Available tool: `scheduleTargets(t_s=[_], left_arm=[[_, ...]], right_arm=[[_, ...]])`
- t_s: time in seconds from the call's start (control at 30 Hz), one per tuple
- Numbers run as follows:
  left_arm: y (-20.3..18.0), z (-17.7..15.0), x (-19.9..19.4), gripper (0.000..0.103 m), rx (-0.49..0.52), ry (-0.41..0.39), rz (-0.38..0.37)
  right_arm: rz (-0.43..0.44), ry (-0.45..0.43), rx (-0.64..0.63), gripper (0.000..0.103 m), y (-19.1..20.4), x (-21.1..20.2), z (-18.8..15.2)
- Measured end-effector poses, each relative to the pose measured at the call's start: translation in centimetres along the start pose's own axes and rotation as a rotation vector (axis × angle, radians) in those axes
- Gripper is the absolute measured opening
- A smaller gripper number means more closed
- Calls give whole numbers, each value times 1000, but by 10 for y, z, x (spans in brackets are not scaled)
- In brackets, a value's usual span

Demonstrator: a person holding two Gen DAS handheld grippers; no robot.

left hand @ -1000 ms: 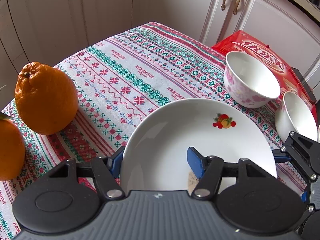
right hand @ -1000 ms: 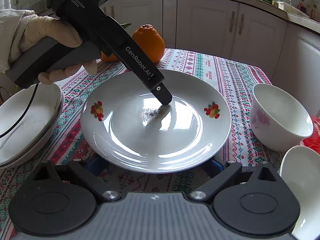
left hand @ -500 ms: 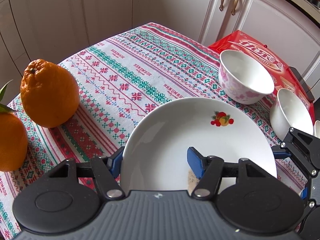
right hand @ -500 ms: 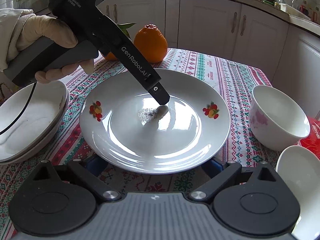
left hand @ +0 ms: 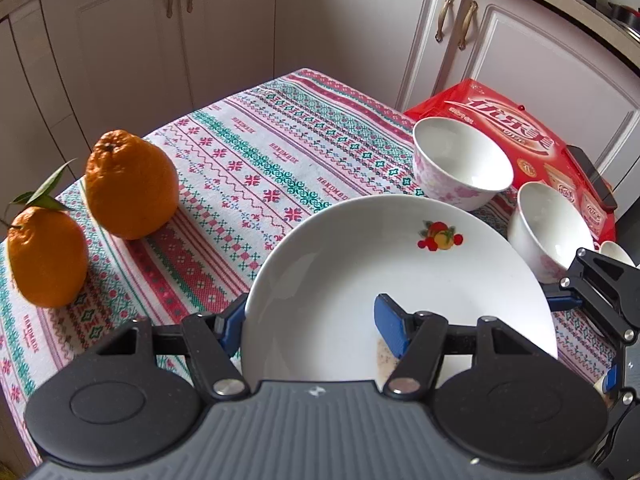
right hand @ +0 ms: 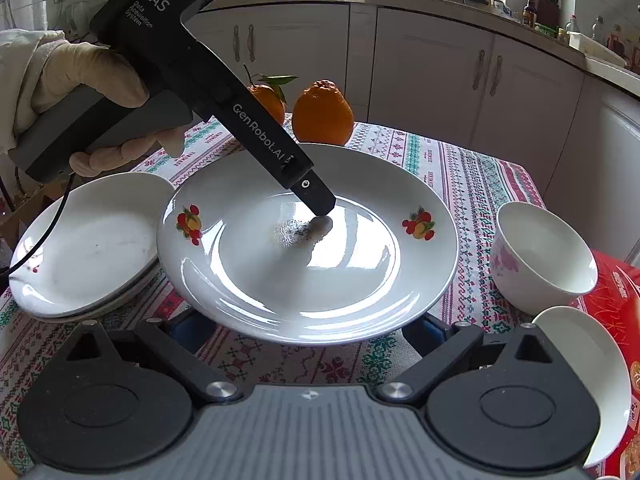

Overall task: Organize plates and bowls
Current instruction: 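Lift the stained plate with the left tool and carry it toward the plate stack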

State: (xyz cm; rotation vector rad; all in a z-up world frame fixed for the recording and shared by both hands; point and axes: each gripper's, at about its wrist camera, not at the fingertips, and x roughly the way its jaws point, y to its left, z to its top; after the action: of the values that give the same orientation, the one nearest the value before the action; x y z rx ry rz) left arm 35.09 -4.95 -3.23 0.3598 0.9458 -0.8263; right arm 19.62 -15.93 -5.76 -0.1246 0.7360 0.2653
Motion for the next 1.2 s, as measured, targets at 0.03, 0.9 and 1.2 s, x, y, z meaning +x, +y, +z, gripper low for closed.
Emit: scheduleTargets(t_s=[0.03,0.9,1.2], left_arm=[[0,-2,-4,64,-2,-4,4],[25,-106,-98,65,-189,-61,131],[35,-136,-100,65,-253,-64,125]], right_arm=[[1,-3,-7,100,2,-2,0],[151,-28,-206,100,92,-21,11],[175,-1,-246,100,108,-15,9]])
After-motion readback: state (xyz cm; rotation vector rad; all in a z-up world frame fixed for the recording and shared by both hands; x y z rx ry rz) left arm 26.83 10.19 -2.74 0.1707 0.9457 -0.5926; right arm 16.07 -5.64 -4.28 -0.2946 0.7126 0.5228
